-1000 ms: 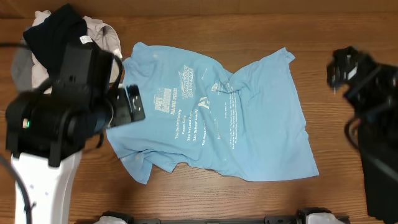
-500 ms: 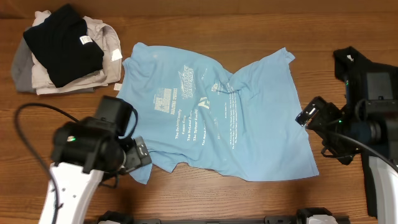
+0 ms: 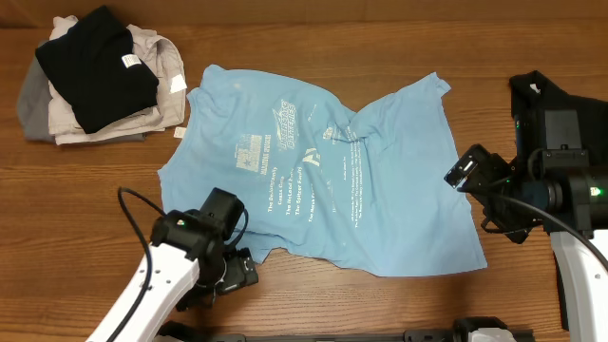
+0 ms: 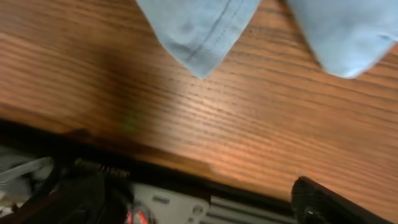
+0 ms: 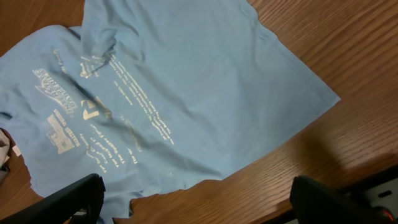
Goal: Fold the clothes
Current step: 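Release the shirt and move both grippers to its bottom corners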
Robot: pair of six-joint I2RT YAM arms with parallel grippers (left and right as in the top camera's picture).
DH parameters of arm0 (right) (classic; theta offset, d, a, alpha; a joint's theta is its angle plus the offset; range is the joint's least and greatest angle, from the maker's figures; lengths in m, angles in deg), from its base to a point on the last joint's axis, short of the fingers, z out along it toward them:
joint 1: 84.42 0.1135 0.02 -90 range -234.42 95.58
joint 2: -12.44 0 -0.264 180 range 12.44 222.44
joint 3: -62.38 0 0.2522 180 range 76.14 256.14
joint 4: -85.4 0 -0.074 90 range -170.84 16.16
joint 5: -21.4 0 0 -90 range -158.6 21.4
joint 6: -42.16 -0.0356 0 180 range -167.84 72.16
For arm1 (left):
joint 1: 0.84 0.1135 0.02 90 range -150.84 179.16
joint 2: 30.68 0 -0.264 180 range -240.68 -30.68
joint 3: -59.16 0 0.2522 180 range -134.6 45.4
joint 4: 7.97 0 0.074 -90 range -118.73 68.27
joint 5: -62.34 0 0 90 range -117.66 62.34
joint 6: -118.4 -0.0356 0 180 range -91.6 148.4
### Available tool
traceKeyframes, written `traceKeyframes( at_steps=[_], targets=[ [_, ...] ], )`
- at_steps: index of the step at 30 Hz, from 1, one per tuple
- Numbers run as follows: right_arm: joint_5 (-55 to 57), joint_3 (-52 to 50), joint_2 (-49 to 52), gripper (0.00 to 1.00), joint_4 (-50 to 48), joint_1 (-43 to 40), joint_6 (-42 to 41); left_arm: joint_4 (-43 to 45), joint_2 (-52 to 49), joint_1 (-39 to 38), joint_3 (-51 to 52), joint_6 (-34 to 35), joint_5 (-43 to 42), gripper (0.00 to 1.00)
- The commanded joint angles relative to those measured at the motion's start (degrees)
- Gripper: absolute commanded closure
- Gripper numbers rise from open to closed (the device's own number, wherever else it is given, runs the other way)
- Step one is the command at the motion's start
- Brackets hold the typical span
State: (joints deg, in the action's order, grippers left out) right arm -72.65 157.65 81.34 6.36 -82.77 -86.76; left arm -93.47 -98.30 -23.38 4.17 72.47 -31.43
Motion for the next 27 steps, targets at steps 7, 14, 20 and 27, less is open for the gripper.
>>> traceKeyframes(
  at_steps=[7, 14, 20, 27],
  targets=[
    [0.96, -0.13, -0.48, 0.00, -1.03, 0.26, 1.53, 9.81, -9.75, -0.37, 2.89, -3.30, -1.84, 0.09],
    [0.96, -0.13, -0.48, 0.00, -1.31, 0.26, 1.51, 13.51, -14.64, -0.42, 2.89, -7.93, -1.42, 0.11],
    [1.14, -0.13, -0.48, 0.00, -1.62, 0.26, 1.92, 13.86, -15.21, -0.35, 2.54, -11.08, 0.76, 0.10],
    [1.38, -0.13, -0.48, 0.00, -1.90, 0.26, 1.90, 15.04, -15.21, -0.35, 0.11, -14.49, 0.94, 0.10]
  ],
)
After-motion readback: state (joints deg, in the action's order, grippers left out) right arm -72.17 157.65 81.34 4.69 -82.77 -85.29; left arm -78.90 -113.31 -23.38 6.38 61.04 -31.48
